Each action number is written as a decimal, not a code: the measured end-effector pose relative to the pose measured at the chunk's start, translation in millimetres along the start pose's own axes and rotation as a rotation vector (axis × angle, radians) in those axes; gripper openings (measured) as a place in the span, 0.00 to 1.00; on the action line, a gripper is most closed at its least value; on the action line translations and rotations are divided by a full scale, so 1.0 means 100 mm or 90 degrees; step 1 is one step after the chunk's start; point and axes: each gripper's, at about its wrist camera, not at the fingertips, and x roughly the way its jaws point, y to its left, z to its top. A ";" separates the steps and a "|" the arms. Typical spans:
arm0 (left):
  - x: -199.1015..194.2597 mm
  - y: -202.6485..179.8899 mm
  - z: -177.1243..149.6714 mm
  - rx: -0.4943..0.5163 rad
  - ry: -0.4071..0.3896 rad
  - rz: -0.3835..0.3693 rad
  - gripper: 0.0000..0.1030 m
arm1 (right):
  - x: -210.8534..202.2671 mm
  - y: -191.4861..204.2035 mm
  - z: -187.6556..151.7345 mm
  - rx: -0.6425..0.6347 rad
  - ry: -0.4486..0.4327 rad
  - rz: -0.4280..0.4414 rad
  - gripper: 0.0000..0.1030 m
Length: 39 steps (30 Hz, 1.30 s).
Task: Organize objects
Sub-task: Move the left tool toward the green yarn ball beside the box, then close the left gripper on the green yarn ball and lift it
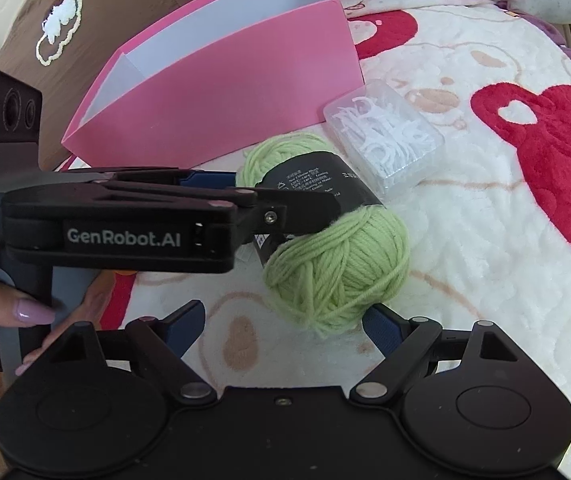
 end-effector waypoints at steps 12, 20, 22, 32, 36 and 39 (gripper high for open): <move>-0.09 0.23 0.08 -0.160 0.086 -0.125 0.64 | -0.05 0.02 0.18 -0.045 -0.025 -0.086 0.88; -0.03 0.13 -0.01 -0.162 0.088 -0.110 0.63 | -0.02 0.01 0.22 -0.120 -0.046 -0.127 0.88; -0.05 0.18 0.01 -0.167 0.086 -0.102 0.63 | 0.02 0.03 0.19 -0.142 -0.050 -0.136 0.88; -0.09 0.45 -0.05 -0.213 0.009 -0.052 0.64 | 0.10 0.05 0.09 -0.166 -0.073 -0.174 0.93; 0.00 0.43 -0.11 -0.225 0.017 -0.082 0.55 | 0.09 0.06 0.06 -0.159 -0.074 -0.189 0.94; 0.01 0.33 -0.13 -0.201 0.016 -0.072 0.52 | 0.08 0.02 0.05 -0.130 -0.072 -0.186 0.94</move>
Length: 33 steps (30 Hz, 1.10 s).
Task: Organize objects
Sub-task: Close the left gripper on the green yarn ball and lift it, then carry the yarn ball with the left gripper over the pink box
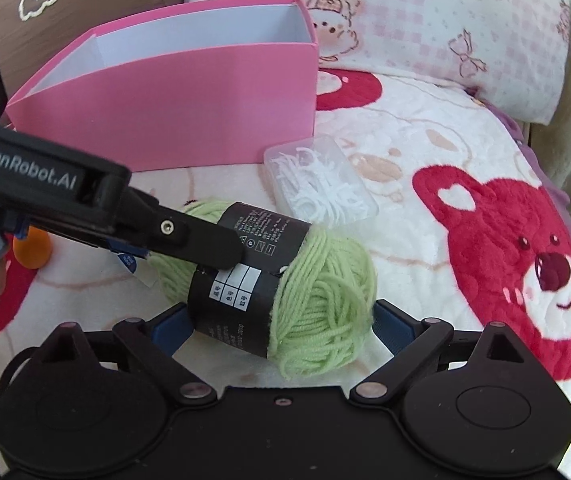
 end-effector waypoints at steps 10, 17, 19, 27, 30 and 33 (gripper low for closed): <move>-0.14 -0.29 -0.03 0.034 0.043 0.010 0.48 | -0.21 0.04 -0.02 -0.010 -0.005 0.042 0.83; -0.35 -0.45 -0.02 0.045 0.061 0.035 0.48 | -0.41 0.15 0.03 -0.032 -0.013 0.069 0.84; -0.41 -0.48 -0.02 0.045 0.061 0.040 0.48 | -0.46 0.17 0.05 -0.034 -0.014 0.077 0.84; -0.64 -0.63 0.03 0.050 0.096 0.064 0.48 | -0.68 0.33 0.11 -0.081 -0.014 0.089 0.84; -0.74 -0.68 0.05 0.053 0.097 0.067 0.48 | -0.77 0.37 0.16 -0.089 -0.018 0.089 0.84; -0.85 -0.71 0.09 0.049 0.095 0.063 0.48 | -0.86 0.43 0.22 -0.105 -0.024 0.083 0.85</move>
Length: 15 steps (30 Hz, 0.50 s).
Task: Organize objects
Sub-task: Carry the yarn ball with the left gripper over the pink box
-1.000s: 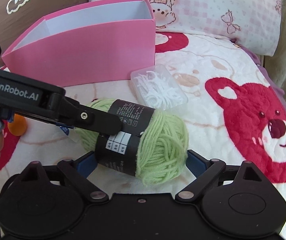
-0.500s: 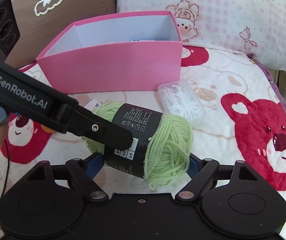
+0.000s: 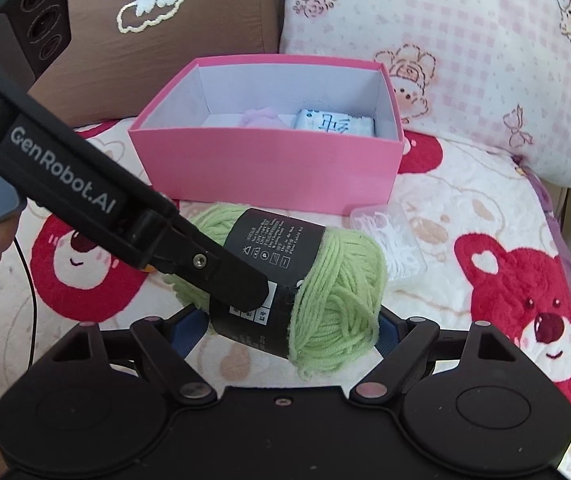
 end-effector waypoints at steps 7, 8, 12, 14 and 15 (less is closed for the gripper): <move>-0.27 -0.02 0.04 -0.019 -0.027 -0.016 0.48 | -0.16 0.11 0.17 -0.035 -0.011 -0.016 0.86; -0.30 -0.03 0.04 -0.017 -0.035 -0.015 0.48 | -0.19 0.12 0.20 -0.036 -0.015 -0.017 0.86; -0.46 -0.09 0.05 -0.003 -0.062 -0.015 0.48 | -0.27 0.17 0.30 -0.045 -0.029 -0.027 0.87; -0.54 -0.08 0.06 -0.006 -0.071 -0.017 0.48 | -0.29 0.21 0.36 -0.051 -0.032 -0.028 0.87; -0.58 -0.08 0.07 -0.007 -0.076 -0.019 0.48 | -0.31 0.23 0.38 -0.055 -0.035 -0.029 0.87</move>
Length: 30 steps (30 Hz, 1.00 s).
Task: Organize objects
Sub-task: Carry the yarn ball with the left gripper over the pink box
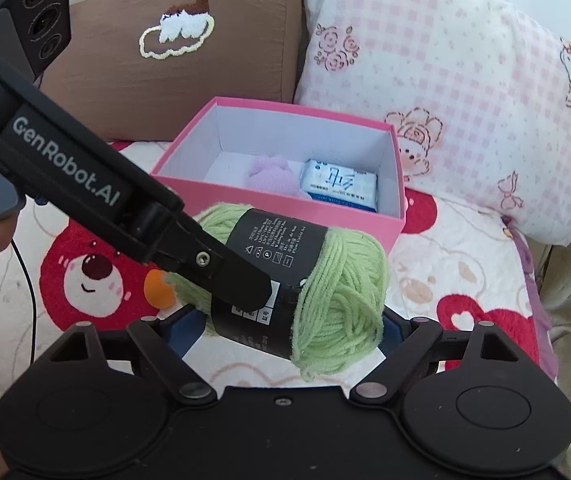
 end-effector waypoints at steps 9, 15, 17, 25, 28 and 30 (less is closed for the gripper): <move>-0.31 0.00 0.08 0.008 -0.057 0.011 0.48 | -0.05 0.16 0.24 -0.043 -0.037 -0.011 0.89; -0.36 0.06 0.25 0.006 -0.077 0.035 0.48 | 0.09 0.18 0.43 -0.049 -0.041 -0.006 0.90; -0.37 0.08 0.32 0.004 -0.083 0.047 0.48 | 0.15 0.17 0.49 -0.046 -0.044 0.000 0.90; -0.41 0.20 0.51 -0.002 -0.097 0.081 0.48 | 0.35 0.18 0.71 -0.057 -0.056 0.024 0.90; -0.43 0.28 0.59 -0.004 -0.098 0.090 0.49 | 0.43 0.16 0.78 -0.032 -0.063 0.042 0.90; -0.43 0.33 0.65 -0.012 -0.097 0.095 0.49 | 0.48 0.14 0.82 -0.017 -0.067 0.049 0.90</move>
